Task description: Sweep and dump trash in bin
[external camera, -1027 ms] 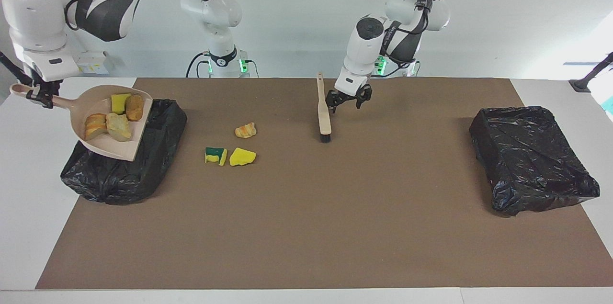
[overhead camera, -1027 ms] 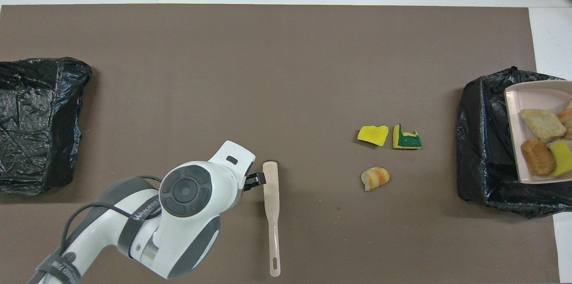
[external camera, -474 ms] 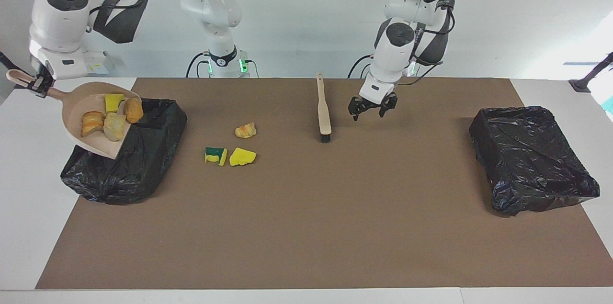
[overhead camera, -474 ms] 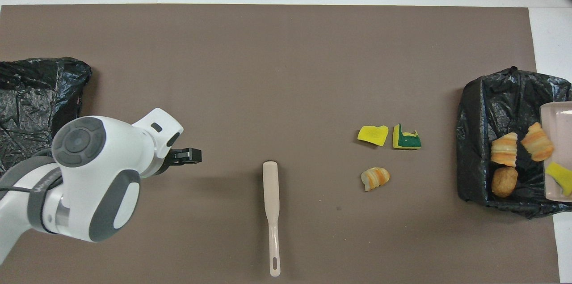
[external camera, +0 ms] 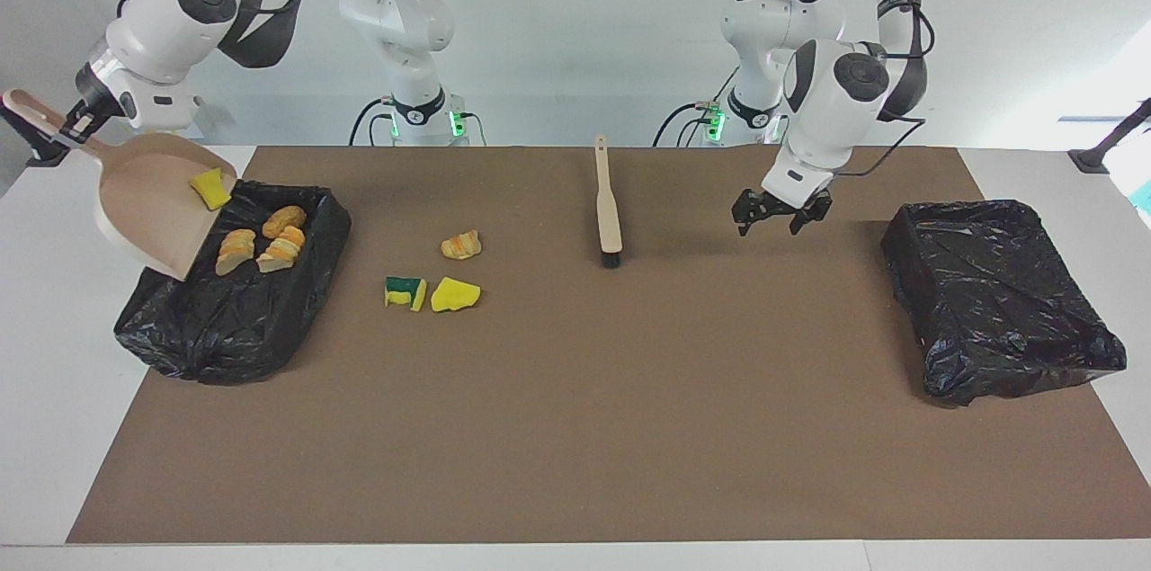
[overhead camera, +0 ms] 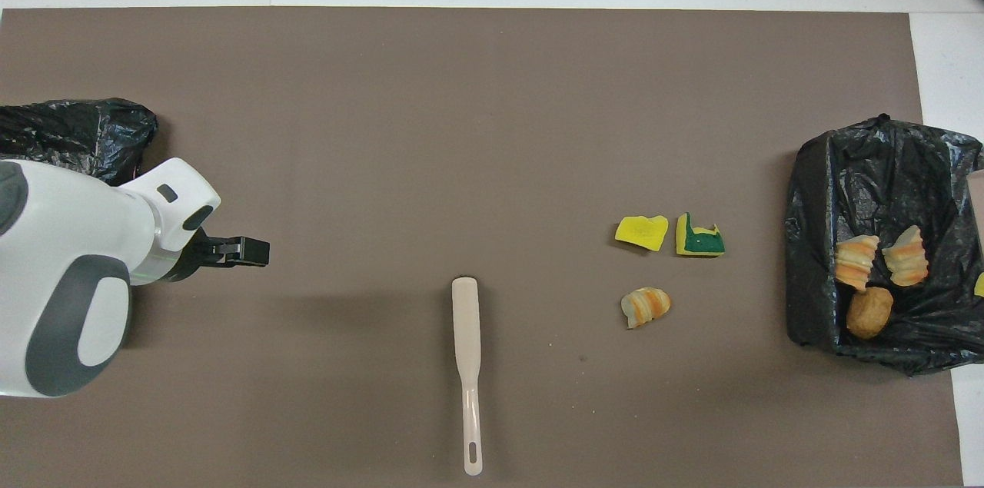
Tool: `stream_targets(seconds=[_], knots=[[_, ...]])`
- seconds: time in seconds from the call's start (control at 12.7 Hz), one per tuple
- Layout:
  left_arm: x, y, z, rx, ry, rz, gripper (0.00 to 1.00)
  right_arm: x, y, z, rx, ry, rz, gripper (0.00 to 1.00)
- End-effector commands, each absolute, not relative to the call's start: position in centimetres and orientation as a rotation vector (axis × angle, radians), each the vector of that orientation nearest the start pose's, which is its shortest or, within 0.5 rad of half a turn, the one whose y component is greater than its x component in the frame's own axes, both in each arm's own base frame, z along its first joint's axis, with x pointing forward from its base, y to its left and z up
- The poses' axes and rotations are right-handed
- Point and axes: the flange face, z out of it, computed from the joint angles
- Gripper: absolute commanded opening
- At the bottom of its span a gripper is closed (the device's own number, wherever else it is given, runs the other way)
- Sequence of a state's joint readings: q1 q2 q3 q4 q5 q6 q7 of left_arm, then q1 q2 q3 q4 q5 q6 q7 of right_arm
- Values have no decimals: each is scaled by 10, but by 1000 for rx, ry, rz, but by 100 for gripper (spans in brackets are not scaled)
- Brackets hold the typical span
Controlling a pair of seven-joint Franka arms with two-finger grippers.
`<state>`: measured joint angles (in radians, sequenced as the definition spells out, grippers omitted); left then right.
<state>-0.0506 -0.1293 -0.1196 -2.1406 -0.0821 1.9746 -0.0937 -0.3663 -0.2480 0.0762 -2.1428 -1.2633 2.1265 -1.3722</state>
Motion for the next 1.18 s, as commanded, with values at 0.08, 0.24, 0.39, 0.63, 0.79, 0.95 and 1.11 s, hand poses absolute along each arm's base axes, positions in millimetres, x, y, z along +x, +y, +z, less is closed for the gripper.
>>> stream_targets(seconds=[0.08, 0.24, 0.39, 0.63, 0.79, 0.95, 1.11], knots=[[506, -79, 512, -3180, 77, 106, 100, 481, -155, 575, 1216, 1521, -869, 0], [505, -79, 544, -3159, 93, 125, 100, 482, -151, 576, 1211, 1523, -865, 0], [500, -72, 584, -3141, 113, 58, 100, 484, -143, 578, 1205, 1538, -852, 0], [488, -65, 634, -3116, 154, 93, 100, 491, -121, 586, 1124, 1585, -858, 0], [496, -60, 643, -3076, 160, 107, 100, 491, -124, 583, 1187, 1594, -824, 0], [498, -59, 640, -3081, 195, 111, 100, 489, -124, 588, 1353, 1631, -707, 0], [505, -54, 640, -3087, 193, 51, 100, 490, -119, 583, 1484, 1656, -631, 0]])
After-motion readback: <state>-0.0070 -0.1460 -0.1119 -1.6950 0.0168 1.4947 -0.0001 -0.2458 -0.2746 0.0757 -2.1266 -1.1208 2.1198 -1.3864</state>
